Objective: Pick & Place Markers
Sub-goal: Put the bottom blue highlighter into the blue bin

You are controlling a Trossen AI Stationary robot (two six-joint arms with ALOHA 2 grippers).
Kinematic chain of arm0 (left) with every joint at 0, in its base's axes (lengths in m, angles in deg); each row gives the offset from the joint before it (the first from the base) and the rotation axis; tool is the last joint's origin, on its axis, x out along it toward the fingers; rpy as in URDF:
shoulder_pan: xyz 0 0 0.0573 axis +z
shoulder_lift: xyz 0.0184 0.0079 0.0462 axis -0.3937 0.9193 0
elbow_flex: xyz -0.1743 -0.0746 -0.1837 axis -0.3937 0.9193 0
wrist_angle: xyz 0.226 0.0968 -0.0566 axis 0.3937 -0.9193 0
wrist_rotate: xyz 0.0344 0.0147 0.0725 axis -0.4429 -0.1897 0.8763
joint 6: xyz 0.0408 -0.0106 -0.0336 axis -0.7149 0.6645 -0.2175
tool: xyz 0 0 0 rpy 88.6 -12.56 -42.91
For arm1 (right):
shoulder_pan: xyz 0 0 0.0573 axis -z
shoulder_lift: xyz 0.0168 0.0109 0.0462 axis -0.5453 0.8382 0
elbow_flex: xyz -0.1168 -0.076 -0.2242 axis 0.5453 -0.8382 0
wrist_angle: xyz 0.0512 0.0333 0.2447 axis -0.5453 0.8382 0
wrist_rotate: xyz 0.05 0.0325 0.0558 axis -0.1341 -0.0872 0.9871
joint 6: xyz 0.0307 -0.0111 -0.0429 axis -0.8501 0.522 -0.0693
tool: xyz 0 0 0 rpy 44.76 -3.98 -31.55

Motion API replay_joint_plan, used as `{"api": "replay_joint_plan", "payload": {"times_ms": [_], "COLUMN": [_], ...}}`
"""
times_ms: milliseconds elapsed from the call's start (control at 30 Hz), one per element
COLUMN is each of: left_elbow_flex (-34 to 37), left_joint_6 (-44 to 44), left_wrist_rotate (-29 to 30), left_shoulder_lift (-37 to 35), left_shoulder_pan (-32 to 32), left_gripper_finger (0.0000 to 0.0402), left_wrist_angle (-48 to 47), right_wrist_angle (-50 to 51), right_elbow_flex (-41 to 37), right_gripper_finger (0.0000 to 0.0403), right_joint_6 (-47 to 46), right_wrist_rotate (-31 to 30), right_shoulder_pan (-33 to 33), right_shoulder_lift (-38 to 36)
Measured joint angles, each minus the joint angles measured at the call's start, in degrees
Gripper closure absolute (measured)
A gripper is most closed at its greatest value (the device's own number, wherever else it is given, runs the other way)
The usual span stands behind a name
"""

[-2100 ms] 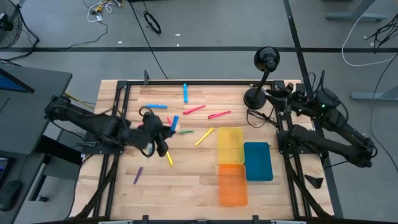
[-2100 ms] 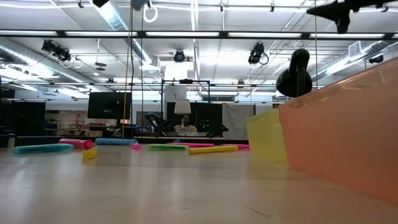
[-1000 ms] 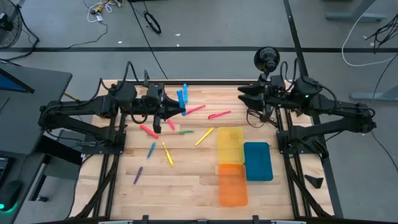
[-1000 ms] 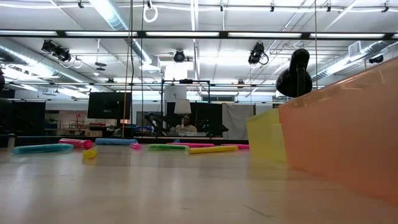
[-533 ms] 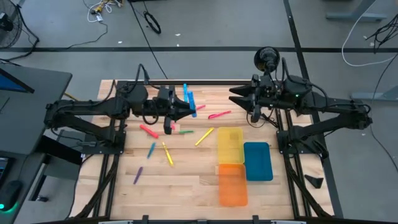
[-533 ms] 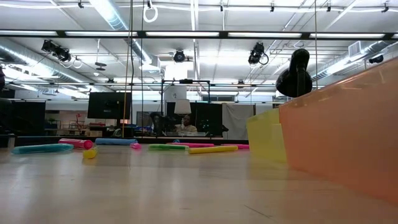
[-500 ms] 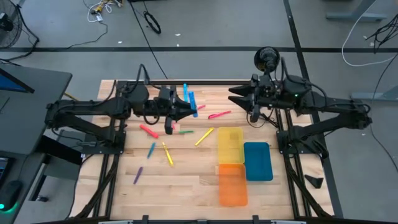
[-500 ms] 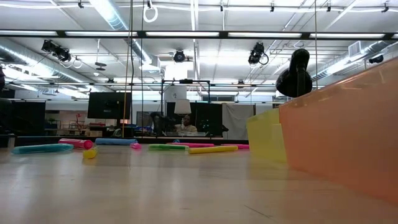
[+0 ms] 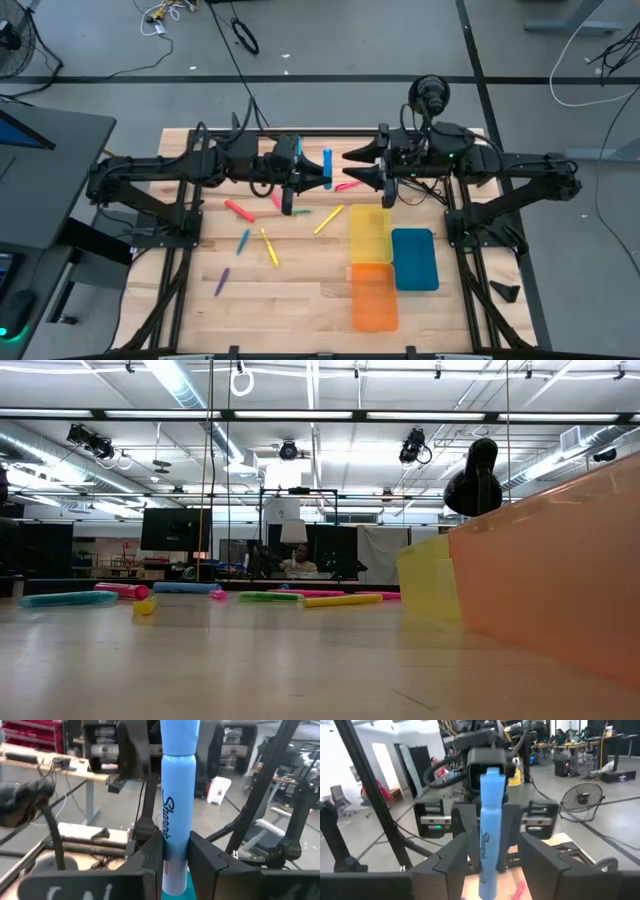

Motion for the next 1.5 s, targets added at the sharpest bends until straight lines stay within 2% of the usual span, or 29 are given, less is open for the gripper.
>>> {"api": "replay_joint_plan", "payload": {"times_ms": [233,600,767,1100,1200,1500], "left_elbow_flex": [-3.91,-4.15,-4.15,-4.15,-4.15,-4.15], "left_joint_6": [-0.46,-0.15,-0.09,0.79,1.15,2.46], "left_wrist_rotate": [-1.80,-2.27,-2.40,-2.31,-2.16,-1.90], "left_shoulder_lift": [3.49,4.05,4.05,4.05,4.05,4.05], "left_shoulder_pan": [-0.04,-0.52,-0.55,-0.56,-0.50,-0.39], "left_gripper_finger": [0.0334,0.0334,0.0334,0.0333,0.0310,0.0235], "left_wrist_angle": [-0.38,-0.30,-0.31,0.39,0.41,1.05], "right_wrist_angle": [-0.28,-1.14,-0.65,-0.40,-0.38,0.05], "right_elbow_flex": [2.05,2.14,2.14,2.14,2.14,2.09], "right_gripper_finger": [0.0227,0.0230,0.0256,0.0335,0.0355,0.0356], "right_joint_6": [1.51,2.28,2.54,2.30,1.17,1.95], "right_wrist_rotate": [0.26,0.30,0.00,-0.20,-0.18,0.50], "right_shoulder_pan": [-2.10,-2.75,-3.29,-3.73,-3.73,-3.80], "right_shoulder_lift": [3.54,2.98,2.95,2.84,2.84,2.84]}}
